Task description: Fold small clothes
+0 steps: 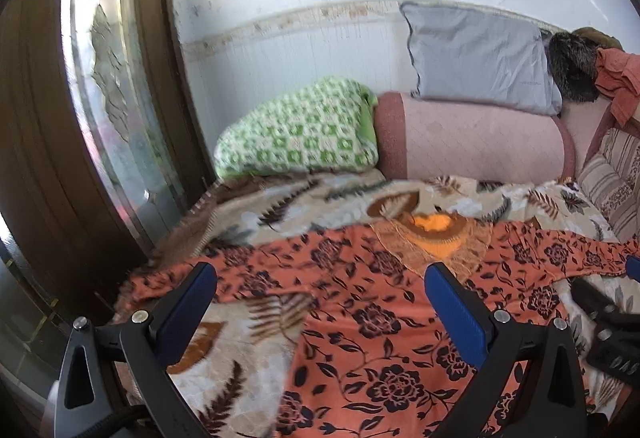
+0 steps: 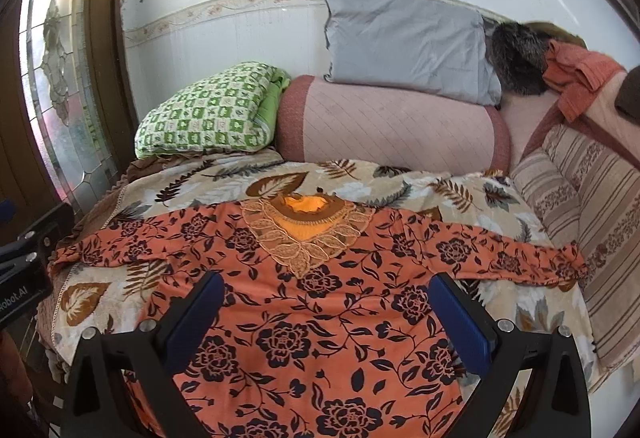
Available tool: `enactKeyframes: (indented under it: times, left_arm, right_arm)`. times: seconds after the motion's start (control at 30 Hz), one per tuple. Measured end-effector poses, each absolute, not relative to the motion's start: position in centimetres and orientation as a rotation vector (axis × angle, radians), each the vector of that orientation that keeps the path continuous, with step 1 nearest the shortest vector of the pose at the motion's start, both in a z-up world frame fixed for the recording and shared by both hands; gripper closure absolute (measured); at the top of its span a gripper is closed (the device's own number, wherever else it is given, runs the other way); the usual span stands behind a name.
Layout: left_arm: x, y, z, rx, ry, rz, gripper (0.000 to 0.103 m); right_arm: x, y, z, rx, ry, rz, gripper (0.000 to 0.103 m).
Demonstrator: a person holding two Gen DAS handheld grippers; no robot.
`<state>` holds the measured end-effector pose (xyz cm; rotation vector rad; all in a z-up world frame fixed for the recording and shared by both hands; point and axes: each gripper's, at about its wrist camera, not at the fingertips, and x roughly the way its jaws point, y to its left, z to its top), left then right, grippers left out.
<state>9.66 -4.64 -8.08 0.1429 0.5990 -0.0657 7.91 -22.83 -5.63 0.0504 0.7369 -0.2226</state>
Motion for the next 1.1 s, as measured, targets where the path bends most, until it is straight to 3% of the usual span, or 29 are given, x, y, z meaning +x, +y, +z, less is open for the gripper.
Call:
enactKeyframes:
  times: [0.23, 0.43, 0.73, 0.87, 0.93, 1.0, 1.1]
  left_arm:
    - [18.8, -7.7, -20.5, 0.022, 0.974, -0.162, 0.0]
    - [21.1, -12.7, -25.8, 0.049, 0.915, -0.166, 0.0]
    - [23.9, -17.3, -28.6, 0.166, 0.888, -0.222, 0.0]
    - [24.6, -17.2, -29.4, 0.172, 0.87, -0.226, 0.0]
    - [25.1, -16.8, -29.7, 0.146, 0.884, -0.23, 0.0]
    - [25.7, -16.1, -29.9, 0.119, 0.896, -0.215, 0.0]
    - [26.6, -15.1, -30.2, 0.088, 0.907, -0.173, 0.0]
  right_arm:
    - [8.8, -36.0, -10.4, 0.254, 0.772, -0.334, 0.0]
    - [6.6, -55.2, -17.7, 0.599, 0.772, -0.625, 0.001]
    - [2.7, -72.4, -25.2, 1.138, 0.489, -0.735, 0.034]
    - [4.1, -75.5, -27.5, 1.225, 0.445, -0.7, 0.055]
    - [5.0, -76.2, -28.2, 1.219, 0.438, -0.721, 0.07]
    - [5.6, -76.5, -28.7, 1.214, 0.443, -0.755, 0.092]
    - [5.7, -76.1, -28.2, 1.222, 0.407, -0.787, 0.097]
